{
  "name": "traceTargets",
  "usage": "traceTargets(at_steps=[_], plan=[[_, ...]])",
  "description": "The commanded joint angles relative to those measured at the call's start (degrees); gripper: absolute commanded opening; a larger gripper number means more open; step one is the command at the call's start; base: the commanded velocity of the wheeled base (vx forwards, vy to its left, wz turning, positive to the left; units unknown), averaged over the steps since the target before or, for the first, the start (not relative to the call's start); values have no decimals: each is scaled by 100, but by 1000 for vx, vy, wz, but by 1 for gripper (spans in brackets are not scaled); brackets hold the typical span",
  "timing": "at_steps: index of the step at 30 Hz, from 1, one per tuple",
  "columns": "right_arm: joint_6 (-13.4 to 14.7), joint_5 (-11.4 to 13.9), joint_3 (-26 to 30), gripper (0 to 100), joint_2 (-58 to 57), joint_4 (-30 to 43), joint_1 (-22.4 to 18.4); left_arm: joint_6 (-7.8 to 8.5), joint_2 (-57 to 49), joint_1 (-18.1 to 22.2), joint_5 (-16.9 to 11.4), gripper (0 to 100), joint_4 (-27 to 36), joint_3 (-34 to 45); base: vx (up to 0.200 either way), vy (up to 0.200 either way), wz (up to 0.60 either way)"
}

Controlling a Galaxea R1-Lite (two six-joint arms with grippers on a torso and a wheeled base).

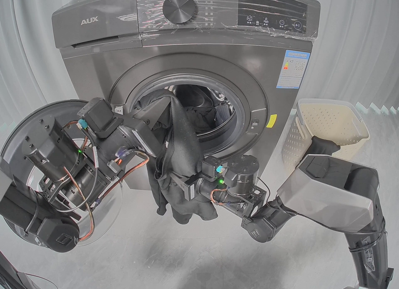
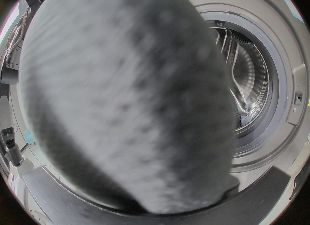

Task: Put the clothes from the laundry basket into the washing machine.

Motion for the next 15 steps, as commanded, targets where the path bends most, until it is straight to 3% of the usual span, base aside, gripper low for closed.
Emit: traceTargets(at_steps=[1, 8, 10, 15], plan=[[4, 2, 21, 0, 28, -85, -5, -3, 10, 33, 3, 0, -6, 19, 0, 0, 0], [4, 2, 311, 0, -438, -103, -137, 14, -51, 279, -6, 0, 3, 345, 0, 0, 0], [4, -7, 399, 0, -658, -85, -339, 76, -51, 481, -59, 0, -15, 626, 0, 0, 0], [13, -24, 382, 0, -965, -59, -594, 129, 2, 499, -94, 0, -24, 1215, 0, 0, 0]])
